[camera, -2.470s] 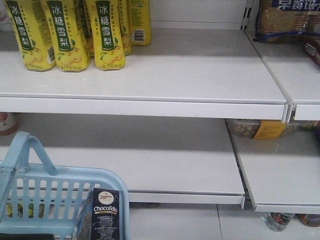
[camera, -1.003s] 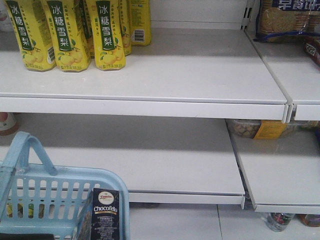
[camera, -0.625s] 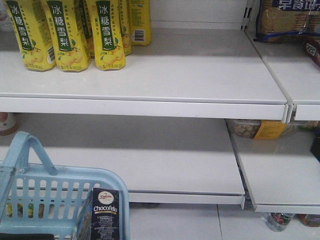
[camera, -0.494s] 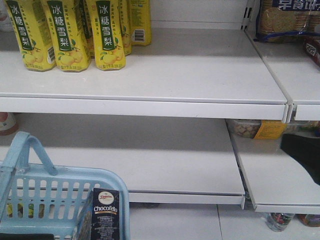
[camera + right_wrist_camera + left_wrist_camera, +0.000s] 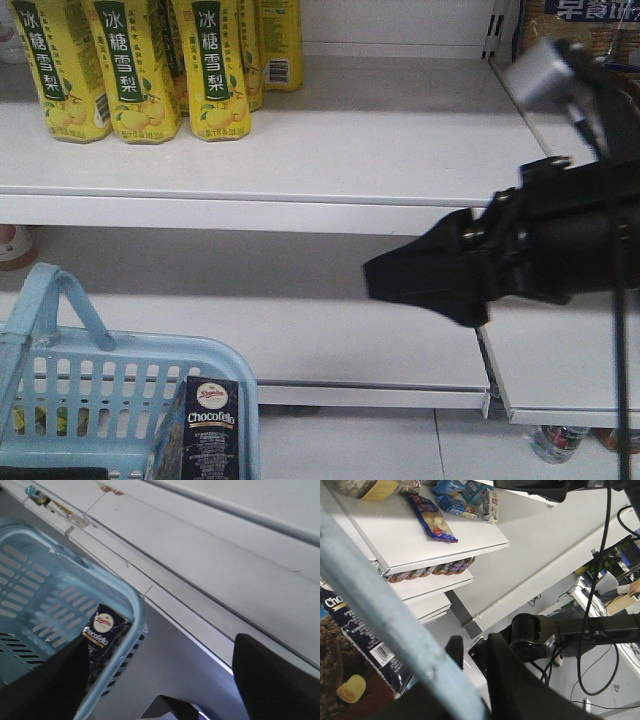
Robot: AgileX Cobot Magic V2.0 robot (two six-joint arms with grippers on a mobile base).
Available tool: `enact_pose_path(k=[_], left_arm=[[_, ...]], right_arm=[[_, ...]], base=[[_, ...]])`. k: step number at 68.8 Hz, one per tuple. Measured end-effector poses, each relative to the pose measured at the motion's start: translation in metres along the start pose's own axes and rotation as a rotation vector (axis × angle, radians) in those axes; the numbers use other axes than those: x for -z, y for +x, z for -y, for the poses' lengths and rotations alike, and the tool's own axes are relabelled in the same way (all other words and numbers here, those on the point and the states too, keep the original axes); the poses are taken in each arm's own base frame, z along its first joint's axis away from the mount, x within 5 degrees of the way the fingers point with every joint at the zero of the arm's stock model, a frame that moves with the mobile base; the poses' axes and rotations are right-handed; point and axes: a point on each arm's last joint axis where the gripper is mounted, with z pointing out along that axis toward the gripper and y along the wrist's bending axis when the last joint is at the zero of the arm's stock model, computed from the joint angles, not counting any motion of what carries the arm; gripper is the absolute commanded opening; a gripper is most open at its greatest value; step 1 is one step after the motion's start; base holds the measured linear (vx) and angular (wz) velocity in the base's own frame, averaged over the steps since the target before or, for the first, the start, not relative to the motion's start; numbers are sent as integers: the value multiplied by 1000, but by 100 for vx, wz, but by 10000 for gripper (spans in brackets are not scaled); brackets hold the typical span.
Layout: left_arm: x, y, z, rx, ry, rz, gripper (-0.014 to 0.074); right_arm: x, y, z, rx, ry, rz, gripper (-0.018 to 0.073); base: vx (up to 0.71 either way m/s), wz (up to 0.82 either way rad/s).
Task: Left arm holds basket, right arm returns cookies
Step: 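Swing the right gripper down toward the cookie box in the basket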
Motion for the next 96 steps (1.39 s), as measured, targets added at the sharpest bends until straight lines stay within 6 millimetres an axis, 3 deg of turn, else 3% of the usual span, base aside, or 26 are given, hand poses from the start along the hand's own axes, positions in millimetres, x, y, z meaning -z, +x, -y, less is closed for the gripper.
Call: enact_pose_path(k=[22, 41, 54, 83, 96], left_arm=[[0, 0, 0, 0, 0, 0, -6], [0, 0, 0, 0, 0, 0, -6], [0, 0, 0, 0, 0, 0, -6], [0, 0, 0, 0, 0, 0, -6], [0, 1, 0, -2, -2, -7, -6]], right_arm=[[-80, 15, -61, -83, 14, -56, 557], [-122, 33, -81, -110, 12, -137, 554], [-137, 38, -85, -117, 6, -153, 554], [-142, 40, -86, -147, 13, -162, 554], [-157, 51, -91, -146, 18, -215, 554]], base=[[0, 0], [0, 0], [0, 0], [0, 0], [0, 0]])
